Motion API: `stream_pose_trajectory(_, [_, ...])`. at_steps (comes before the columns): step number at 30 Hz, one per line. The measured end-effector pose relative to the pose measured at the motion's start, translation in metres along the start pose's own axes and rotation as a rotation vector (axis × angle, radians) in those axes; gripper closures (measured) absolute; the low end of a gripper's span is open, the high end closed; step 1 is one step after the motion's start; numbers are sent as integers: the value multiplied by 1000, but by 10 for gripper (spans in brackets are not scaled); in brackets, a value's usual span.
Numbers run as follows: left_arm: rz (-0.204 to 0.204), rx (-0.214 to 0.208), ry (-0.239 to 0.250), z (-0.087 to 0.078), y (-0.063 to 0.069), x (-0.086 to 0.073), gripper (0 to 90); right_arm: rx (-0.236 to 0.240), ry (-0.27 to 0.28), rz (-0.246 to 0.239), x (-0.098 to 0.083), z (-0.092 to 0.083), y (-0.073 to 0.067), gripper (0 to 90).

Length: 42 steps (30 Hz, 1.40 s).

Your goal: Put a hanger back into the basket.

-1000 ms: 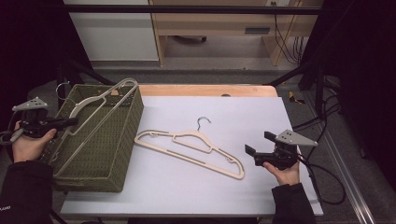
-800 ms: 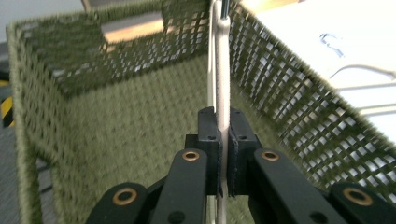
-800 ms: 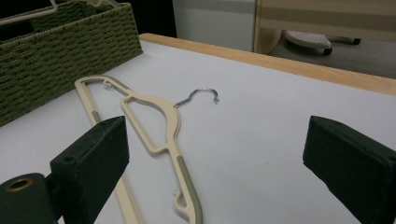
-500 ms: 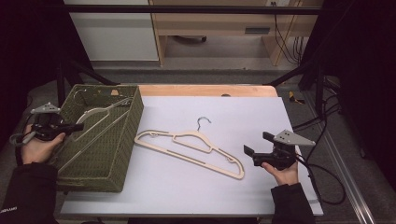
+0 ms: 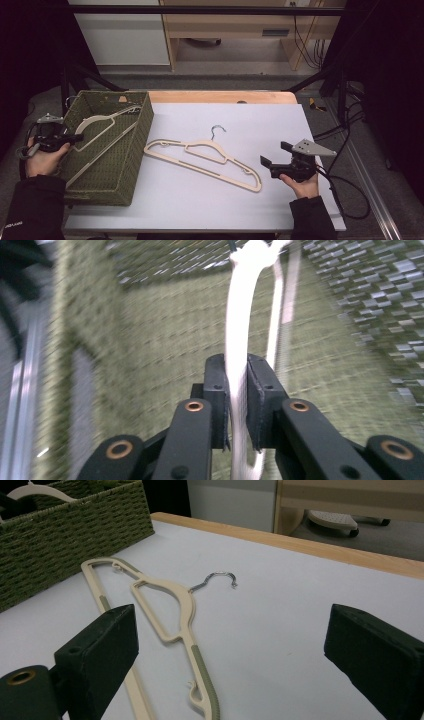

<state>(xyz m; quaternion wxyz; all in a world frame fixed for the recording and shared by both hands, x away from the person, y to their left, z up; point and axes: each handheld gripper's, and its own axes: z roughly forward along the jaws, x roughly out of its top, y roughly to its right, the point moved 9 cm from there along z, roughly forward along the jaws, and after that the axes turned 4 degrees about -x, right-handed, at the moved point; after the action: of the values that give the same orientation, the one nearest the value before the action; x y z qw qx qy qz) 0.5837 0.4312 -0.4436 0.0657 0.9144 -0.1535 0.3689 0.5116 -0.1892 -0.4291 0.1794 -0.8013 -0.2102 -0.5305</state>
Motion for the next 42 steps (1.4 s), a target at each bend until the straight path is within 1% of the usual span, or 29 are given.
stream_pose_trajectory(2, [-27, 27, -28, 3, -6, -5, 780, 2, -4, -2, -1, 0, 0, 75])
stream_pose_trajectory(7, [-114, 57, -100, 9, -15, -16, 774, 2, -8, -1, -2, 2, -1, 76])
stream_pose_trajectory(9, [-137, 76, -111, 11, -18, -19, 750, 6, -9, -7, -2, 3, -2, 77])
stream_pose_trajectory(10, [-141, 75, -126, 10, -19, -21, 751, 5, -9, -2, -2, 3, -2, 77])
stream_pose_trajectory(12, [-159, 64, -130, 10, -19, -23, 753, 5, -10, -3, -2, 3, -2, 77])
stream_pose_trajectory(15, [-164, 66, -137, 8, -18, -24, 749, 4, -10, -3, -2, 3, -2, 77])
stream_pose_trajectory(16, [-164, 67, -129, 6, -18, -23, 745, 4, -10, -2, -2, 3, -2, 77])
stream_pose_trajectory(17, [-176, 65, -115, 4, -17, -21, 721, 7, -8, -6, -2, 3, -2, 77])
stream_pose_trajectory(18, [-175, 66, -100, 1, -17, -19, 721, 7, -8, -6, -2, 3, -2, 77])
stream_pose_trajectory(19, [-171, 65, -89, -2, -16, -17, 695, 3, -6, -1, -1, 2, -1, 77])
stream_pose_trajectory(20, [-166, 59, -63, -7, -13, -13, 695, 3, -6, -1, -1, 2, -1, 77])
stream_pose_trajectory(21, [-140, 44, -6, -15, -5, -4, 646, 3, -3, 2, 0, 2, -1, 77])
stream_pose_trajectory(22, [-140, 44, -6, -15, -5, -4, 612, 3, -3, 2, 0, 2, -1, 77])
stream_pose_trajectory(23, [-122, 29, 32, -19, 1, 1, 612, 4, -2, 2, 0, 2, -1, 78])
stream_pose_trajectory(24, [-104, 23, 75, -23, 7, 7, 515, 4, 0, 0, 0, 2, -1, 78])
stream_pose_trajectory(25, [-89, 15, 108, -27, 14, 12, 483, 3, 1, 2, 1, 2, 0, 79])
stream_pose_trajectory(26, [-73, -7, 137, -31, 22, 17, 449, 6, 3, 5, 1, 2, 0, 80])
stream_pose_trajectory(27, [-43, -41, 187, -37, 38, 25, 420, 10, 3, 5, 2, 2, -1, 81])
stream_pose_trajectory(28, [-43, -41, 187, -37, 38, 25, 393, 10, 3, 5, 2, 2, -1, 81])
stream_pose_trajectory(29, [-31, -57, 219, -40, 47, 30, 367, 15, 3, 4, 2, 2, -2, 84])
stream_pose_trajectory(31, [1, -90, 252, -46, 64, 36, 310, 20, -2, -6, 3, 4, -3, 82])
stream_pose_trajectory(32, [25, -92, 266, -48, 71, 39, 310, 20, -2, -6, 3, 4, -3, 82])
stream_pose_trajectory(33, [61, -119, 300, -51, 88, 45, 251, 25, -9, -21, 3, 7, -5, 80])
stream_pose_trajectory(34, [61, -119, 300, -51, 88, 45, 222, 27, -12, -24, 3, 9, -6, 79])
stream_pose_trajectory(37, [74, -201, 356, -57, 115, 53, 187, 36, -20, -32, 2, 12, -8, 81])
stream_pose_trajectory(39, [96, -226, 384, -60, 132, 58, 161, 41, -26, -37, 2, 16, -10, 87])
stream_pose_trajectory(40, [118, -251, 400, -62, 149, 62, 116, 50, -34, -41, 2, 19, -12, 93])
stream_pose_trajectory(41, [118, -251, 400, -62, 149, 62, 99, 50, -34, -41, 2, 19, -12, 93])
stream_pose_trajectory(42, [130, -264, 411, -63, 157, 64, 99, 55, -39, -52, 1, 21, -12, 98])
